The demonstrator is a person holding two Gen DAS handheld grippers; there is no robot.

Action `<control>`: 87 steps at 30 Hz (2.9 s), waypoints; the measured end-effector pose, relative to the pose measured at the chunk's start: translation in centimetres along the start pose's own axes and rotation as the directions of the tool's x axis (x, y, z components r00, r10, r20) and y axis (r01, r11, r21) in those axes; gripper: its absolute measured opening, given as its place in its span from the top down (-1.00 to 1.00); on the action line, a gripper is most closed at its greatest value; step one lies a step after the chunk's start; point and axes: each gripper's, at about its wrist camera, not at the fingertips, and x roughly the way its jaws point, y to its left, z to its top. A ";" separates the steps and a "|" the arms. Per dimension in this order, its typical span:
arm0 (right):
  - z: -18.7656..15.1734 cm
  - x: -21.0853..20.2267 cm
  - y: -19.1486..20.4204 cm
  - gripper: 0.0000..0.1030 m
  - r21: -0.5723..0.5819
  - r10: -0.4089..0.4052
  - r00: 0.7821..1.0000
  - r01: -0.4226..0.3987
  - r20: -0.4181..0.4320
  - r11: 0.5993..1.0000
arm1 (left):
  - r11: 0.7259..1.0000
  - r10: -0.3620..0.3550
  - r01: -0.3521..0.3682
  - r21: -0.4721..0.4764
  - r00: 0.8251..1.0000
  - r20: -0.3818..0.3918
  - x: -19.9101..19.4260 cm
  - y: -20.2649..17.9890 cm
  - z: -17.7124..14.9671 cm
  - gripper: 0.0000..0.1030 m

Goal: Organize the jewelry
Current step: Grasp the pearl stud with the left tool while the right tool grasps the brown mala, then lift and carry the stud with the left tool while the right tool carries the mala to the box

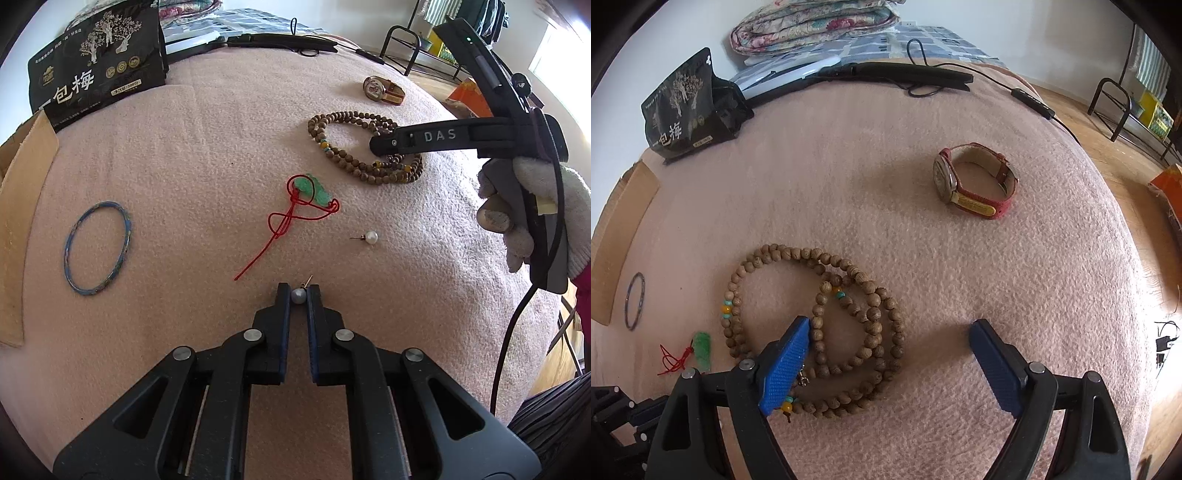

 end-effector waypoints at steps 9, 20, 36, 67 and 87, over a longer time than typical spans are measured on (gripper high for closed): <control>-0.3 -0.7 1.0 0.65 -0.057 0.011 0.999 -0.009 0.030 0.998 | 1.000 -0.004 0.004 0.009 1.000 0.014 -0.6 -0.3 -0.1 0.88; 0.3 -4.0 0.9 0.80 -0.011 0.092 0.991 -0.092 0.101 0.996 | 1.000 -0.021 0.020 0.005 0.998 0.066 -2.8 -0.6 0.3 0.88; 1.8 -11.8 3.1 0.80 0.006 0.110 0.954 -0.116 0.279 0.993 | 0.998 -0.020 0.031 -0.055 0.982 0.185 -8.5 2.3 0.2 0.88; 5.3 -14.3 22.0 0.80 -0.231 0.325 0.882 -0.257 0.340 0.939 | 0.952 0.153 -0.058 -0.300 0.941 0.301 -16.8 17.7 -2.0 0.88; 8.3 -13.4 34.3 0.80 -0.338 0.436 0.839 -0.327 0.326 0.883 | 0.905 0.243 -0.117 -0.409 0.931 0.272 -18.0 27.8 -3.3 0.88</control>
